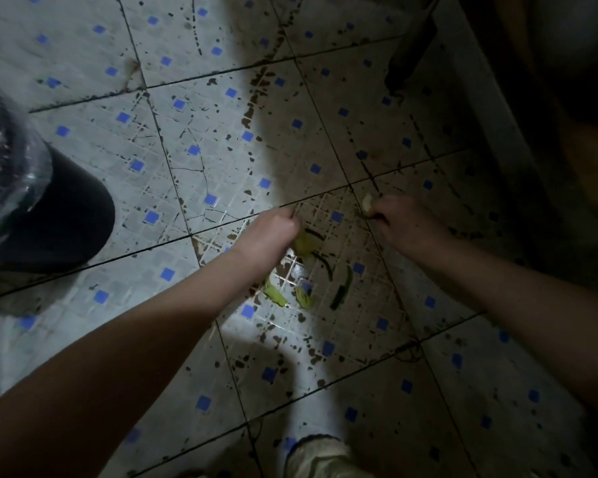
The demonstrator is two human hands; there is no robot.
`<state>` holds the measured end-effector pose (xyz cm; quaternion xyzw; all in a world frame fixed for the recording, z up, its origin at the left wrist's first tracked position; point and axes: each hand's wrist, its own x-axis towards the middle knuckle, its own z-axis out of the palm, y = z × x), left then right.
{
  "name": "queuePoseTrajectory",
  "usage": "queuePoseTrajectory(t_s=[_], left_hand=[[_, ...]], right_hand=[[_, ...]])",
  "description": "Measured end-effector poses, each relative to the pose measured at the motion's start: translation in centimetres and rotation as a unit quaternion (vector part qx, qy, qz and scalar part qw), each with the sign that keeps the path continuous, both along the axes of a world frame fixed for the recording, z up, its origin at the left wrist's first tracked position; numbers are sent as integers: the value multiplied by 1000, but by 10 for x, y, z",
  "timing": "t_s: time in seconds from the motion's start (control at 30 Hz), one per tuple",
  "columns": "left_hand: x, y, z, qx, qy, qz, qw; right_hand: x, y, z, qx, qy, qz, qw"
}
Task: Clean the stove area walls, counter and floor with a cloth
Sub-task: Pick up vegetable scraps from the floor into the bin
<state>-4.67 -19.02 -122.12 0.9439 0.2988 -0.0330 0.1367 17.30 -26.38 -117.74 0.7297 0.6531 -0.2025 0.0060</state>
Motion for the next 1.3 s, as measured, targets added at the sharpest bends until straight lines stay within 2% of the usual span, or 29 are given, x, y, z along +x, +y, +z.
queuePoseTrajectory(t_s=[0.4, 0.63, 0.87, 1.03, 1.3], left_hand=[[-52, 26, 44, 43, 7, 96, 994], [-96, 40, 77, 110, -11, 146, 983], [-146, 49, 118, 157, -57, 229, 959], [-184, 51, 146, 159, -100, 289, 939], [-261, 49, 163, 187, -94, 384, 899]], right_hand=[[-42, 34, 28, 57, 13, 37, 998], [-73, 62, 51, 153, 54, 75, 984], [-132, 89, 74, 206, 35, 133, 969], [-177, 101, 90, 221, 58, 189, 955], [-236, 125, 109, 263, 105, 217, 934]])
